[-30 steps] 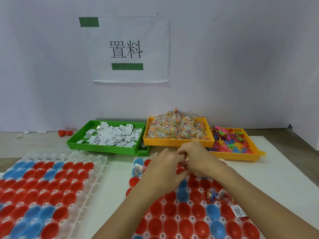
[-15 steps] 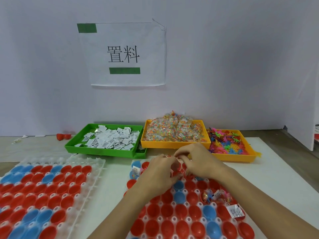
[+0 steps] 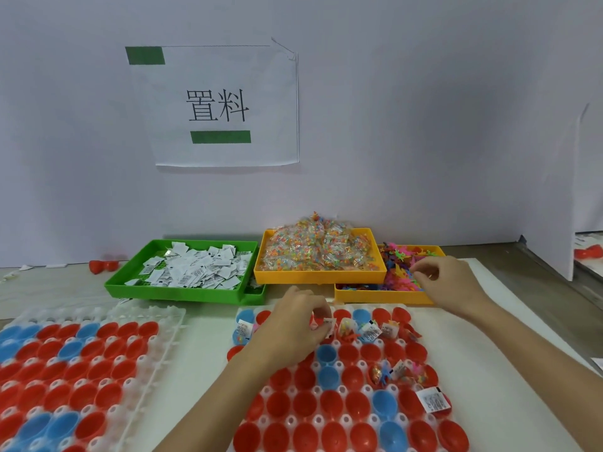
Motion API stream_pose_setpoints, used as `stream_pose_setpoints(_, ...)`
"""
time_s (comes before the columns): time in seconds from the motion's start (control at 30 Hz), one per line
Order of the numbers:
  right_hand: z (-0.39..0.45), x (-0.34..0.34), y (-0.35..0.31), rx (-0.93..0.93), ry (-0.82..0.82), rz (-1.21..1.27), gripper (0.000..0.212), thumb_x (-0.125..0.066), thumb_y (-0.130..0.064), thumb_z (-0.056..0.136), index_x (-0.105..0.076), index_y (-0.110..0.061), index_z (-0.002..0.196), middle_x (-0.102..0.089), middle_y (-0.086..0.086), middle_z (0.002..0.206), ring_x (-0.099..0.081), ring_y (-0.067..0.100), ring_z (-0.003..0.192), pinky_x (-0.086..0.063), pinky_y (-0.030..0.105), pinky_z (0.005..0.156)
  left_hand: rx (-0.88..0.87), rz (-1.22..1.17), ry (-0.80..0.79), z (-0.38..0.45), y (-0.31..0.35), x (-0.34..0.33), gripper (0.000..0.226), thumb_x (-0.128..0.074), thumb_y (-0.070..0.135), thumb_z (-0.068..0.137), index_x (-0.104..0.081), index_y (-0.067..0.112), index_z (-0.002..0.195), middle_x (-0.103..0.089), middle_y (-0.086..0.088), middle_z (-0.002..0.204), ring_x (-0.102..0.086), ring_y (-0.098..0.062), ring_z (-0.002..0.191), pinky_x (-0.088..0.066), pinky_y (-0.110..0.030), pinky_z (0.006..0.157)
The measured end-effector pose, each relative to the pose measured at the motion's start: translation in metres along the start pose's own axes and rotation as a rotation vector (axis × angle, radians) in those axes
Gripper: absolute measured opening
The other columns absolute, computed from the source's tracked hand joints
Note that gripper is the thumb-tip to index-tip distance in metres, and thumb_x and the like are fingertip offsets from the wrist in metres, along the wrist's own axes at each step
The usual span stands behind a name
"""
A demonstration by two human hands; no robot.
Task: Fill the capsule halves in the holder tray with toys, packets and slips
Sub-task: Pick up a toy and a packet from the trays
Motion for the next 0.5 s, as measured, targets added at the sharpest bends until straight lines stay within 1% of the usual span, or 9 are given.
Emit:
stream_pose_setpoints(0.07,0.008,-0.001,0.010,-0.024,-0.059,-0.069,0.010,-0.068,-0.015,0.092,-0.078,-0.014,0.094,-0.073,0.001,0.096,-0.057,0.008,0.080,-0.042,0.025,0.075,0.004,-0.001,0.010,0.001,-0.001,-0.002,0.009,-0.063,0.031,0.094,-0.070,0.027,0.097,-0.055,0.016,0.088,-0.040,-0.004,0.092,-0.032,-0.014,0.072)
stream_pose_setpoints(0.17,0.019,-0.004,0.016,-0.059,-0.188,-0.164,0.008,-0.073,-0.021,0.090,-0.077,-0.017,0.095,-0.071,-0.001,0.098,-0.060,0.013,0.091,-0.046,0.028,0.078,0.017,0.000,0.021,0.002,-0.004,-0.004,0.012,-0.062,0.033,0.095,-0.071,0.028,0.101,-0.053,0.019,0.088,-0.039,-0.003,0.092,-0.032,-0.013,0.072)
stream_pose_setpoints(0.2,0.022,-0.004,0.016,-0.064,-0.227,-0.183,0.007,-0.075,-0.023,0.088,-0.077,-0.019,0.092,-0.070,-0.003,0.096,-0.060,0.012,0.091,-0.046,0.027,0.078,0.016,0.003,0.021,0.002,-0.005,-0.005,0.013,-0.062,0.033,0.095,-0.071,0.029,0.103,-0.054,0.018,0.089,-0.040,-0.003,0.093,-0.033,-0.015,0.073)
stream_pose_setpoints(0.27,0.028,-0.004,0.015,-0.063,-0.289,-0.201,0.004,-0.078,-0.024,0.086,-0.078,-0.020,0.088,-0.068,-0.006,0.092,-0.057,0.004,0.082,-0.045,0.024,0.076,0.013,-0.003,0.025,0.001,-0.006,-0.006,0.015,-0.063,0.033,0.094,-0.068,0.031,0.108,-0.057,0.017,0.092,-0.042,-0.005,0.094,-0.036,-0.016,0.076)
stream_pose_setpoints(0.3,0.030,-0.004,0.014,-0.064,-0.314,-0.206,0.004,-0.079,-0.023,0.085,-0.079,-0.020,0.087,-0.069,-0.006,0.090,-0.056,0.001,0.078,-0.046,0.023,0.076,0.018,-0.014,0.034,0.000,-0.006,-0.005,0.017,-0.064,0.033,0.094,-0.065,0.033,0.111,-0.058,0.017,0.093,-0.043,-0.005,0.095,-0.036,-0.015,0.076)
stream_pose_setpoints(0.37,0.034,-0.002,0.010,-0.071,-0.350,-0.223,0.005,-0.080,-0.020,0.083,-0.080,-0.018,0.088,-0.069,-0.005,0.088,-0.056,0.002,0.078,-0.046,0.023,0.077,0.032,-0.040,0.050,-0.002,-0.007,-0.004,0.022,-0.065,0.034,0.092,-0.061,0.034,0.114,-0.059,0.017,0.096,-0.044,-0.004,0.097,-0.035,-0.011,0.076)
stream_pose_setpoints(0.43,0.036,-0.002,0.005,-0.084,-0.369,-0.254,0.005,-0.081,-0.018,0.083,-0.080,-0.017,0.087,-0.066,-0.004,0.087,-0.056,0.007,0.083,-0.047,0.024,0.078,0.035,-0.047,0.055,-0.002,-0.006,-0.003,0.022,-0.066,0.036,0.092,-0.060,0.036,0.112,-0.058,0.018,0.097,-0.044,-0.003,0.099,-0.034,-0.009,0.076)
stream_pose_setpoints(0.5,0.038,-0.003,0.002,-0.089,-0.375,-0.278,0.004,-0.081,-0.015,0.082,-0.079,-0.015,0.086,-0.065,-0.002,0.089,-0.056,0.010,0.088,-0.046,0.025,0.078,0.028,-0.054,0.073,-0.003,-0.004,-0.001,0.020,-0.066,0.037,0.092,-0.059,0.036,0.111,-0.054,0.021,0.097,-0.043,-0.002,0.101,-0.034,-0.007,0.079)
Point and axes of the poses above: each hand's wrist, its own z-axis towards the middle knuckle, its own x-axis out of the back of the hand, y = z × x, the point moved 2 cm from there along z, towards the middle knuckle
